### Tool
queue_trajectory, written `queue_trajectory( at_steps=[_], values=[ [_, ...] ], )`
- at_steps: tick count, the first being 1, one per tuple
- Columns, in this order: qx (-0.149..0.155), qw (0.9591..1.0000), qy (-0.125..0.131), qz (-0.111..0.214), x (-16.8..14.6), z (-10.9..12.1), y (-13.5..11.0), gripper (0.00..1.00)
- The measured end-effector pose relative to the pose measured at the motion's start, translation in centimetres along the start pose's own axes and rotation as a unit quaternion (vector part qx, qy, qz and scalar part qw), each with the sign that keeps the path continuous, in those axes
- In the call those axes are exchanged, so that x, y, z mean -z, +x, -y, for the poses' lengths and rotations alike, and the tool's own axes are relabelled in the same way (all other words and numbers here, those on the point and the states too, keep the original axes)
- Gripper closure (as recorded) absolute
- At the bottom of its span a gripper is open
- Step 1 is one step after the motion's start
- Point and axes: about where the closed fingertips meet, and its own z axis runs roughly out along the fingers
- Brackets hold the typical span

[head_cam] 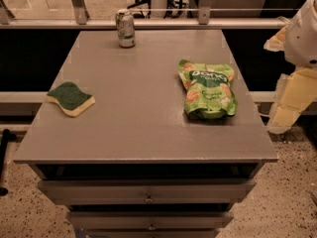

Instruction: Move sponge near green rice chip bag

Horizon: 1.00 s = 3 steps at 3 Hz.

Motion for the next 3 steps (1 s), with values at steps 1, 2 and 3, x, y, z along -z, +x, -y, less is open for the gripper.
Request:
queue_trajectory(
  at_steps=[1, 2, 3],
  values=[
    [0.001, 1.0000, -0.002, 0.008, -0.3, 0.2, -0.6, 0.00],
    [0.008, 0.9971, -0.023, 0.073, -2.9, 1.5, -6.3, 0.00],
    [0.016, 0.9895, -0.032, 0.140, -5.2, 2.7, -13.2, 0.00]
  ],
)
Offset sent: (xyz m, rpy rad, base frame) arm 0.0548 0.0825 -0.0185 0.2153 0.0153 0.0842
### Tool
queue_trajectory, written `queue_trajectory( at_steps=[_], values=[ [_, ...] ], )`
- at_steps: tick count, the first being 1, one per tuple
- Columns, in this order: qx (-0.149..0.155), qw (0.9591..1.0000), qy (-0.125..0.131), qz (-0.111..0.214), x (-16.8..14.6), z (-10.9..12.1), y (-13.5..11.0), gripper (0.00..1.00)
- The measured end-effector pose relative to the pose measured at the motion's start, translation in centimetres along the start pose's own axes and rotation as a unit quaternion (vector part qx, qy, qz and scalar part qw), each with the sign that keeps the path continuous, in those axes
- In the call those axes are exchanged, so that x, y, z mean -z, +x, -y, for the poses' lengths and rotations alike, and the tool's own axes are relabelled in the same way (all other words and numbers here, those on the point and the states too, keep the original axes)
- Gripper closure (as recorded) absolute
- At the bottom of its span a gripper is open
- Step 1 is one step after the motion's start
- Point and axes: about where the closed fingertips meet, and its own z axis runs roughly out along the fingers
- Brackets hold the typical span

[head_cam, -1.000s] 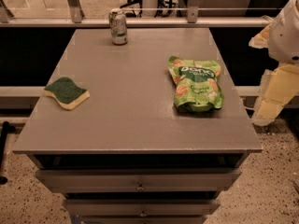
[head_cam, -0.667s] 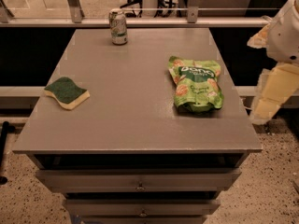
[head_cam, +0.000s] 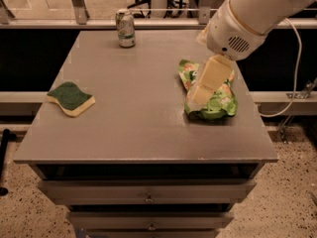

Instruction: Move sponge near green rice chip bag

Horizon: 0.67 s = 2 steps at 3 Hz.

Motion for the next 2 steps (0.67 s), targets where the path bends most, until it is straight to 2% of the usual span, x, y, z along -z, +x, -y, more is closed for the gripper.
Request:
queue_trajectory(
  at_steps=[1, 2],
  values=[
    [0.001, 1.0000, 0.000, 0.000, 0.0, 0.0, 0.0, 0.00],
    [0.005, 0.9993, -0.009, 0.035, -3.8, 0.6, -3.7, 0.00]
  ],
)
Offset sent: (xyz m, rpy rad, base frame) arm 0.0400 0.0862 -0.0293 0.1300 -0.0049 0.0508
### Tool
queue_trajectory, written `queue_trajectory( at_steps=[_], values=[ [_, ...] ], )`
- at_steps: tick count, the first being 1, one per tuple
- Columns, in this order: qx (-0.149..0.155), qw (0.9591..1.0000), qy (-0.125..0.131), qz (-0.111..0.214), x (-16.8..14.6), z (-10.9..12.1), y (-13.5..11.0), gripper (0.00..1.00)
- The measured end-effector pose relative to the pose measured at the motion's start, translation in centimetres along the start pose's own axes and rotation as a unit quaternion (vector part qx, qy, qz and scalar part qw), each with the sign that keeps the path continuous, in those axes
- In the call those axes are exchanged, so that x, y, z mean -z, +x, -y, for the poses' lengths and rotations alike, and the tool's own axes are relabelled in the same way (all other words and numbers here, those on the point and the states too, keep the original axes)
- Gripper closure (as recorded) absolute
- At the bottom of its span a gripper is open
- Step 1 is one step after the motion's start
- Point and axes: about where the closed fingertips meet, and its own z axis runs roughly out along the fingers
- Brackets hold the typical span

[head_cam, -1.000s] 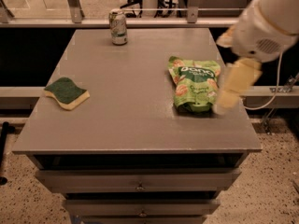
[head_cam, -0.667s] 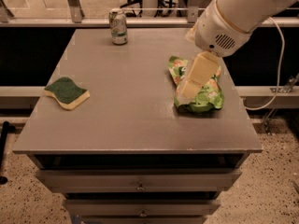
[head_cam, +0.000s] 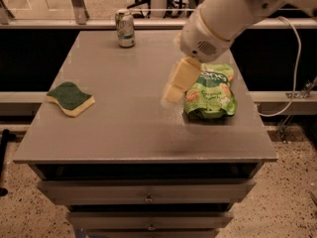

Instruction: Move sponge near green rice chip bag

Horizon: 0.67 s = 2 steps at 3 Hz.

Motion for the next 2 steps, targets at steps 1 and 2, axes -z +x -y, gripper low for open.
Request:
queue_trajectory(
  at_steps=[1, 2],
  values=[
    [0.007, 0.9991, -0.012, 0.039, -4.5, 0.7, -4.1, 0.00],
    [-0.002, 0.9970, -0.034, 0.069, -9.3, 0.3, -7.6, 0.00]
  ],
)
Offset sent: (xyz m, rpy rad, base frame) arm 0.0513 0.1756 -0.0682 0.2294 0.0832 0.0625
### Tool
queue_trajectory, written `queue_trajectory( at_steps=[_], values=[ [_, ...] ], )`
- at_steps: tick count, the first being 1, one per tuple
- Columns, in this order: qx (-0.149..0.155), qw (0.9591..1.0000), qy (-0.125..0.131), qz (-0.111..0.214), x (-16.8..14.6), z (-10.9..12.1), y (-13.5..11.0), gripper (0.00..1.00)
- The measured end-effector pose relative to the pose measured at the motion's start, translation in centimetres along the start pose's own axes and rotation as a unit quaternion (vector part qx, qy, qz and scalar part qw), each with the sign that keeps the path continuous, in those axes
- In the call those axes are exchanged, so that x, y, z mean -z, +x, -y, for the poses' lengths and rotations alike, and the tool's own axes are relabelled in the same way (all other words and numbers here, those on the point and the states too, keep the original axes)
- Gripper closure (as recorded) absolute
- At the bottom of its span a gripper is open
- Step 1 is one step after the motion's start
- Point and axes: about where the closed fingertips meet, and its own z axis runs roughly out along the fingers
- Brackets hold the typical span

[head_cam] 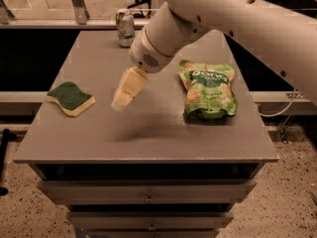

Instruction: Move sponge near green rice chip bag

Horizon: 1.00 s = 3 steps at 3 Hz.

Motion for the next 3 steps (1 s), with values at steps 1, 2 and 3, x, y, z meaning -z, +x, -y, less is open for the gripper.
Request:
queue_trajectory(
  at_steps=[1, 2, 3],
  values=[
    [-0.019, 0.9993, -0.022, 0.024, -4.4, -0.7, -2.4, 0.00],
    [-0.033, 0.9977, -0.039, 0.043, -7.9, -1.7, -4.6, 0.00],
    [-0.041, 0.9964, -0.047, 0.057, -10.8, -2.3, -6.3, 0.00]
  ],
)
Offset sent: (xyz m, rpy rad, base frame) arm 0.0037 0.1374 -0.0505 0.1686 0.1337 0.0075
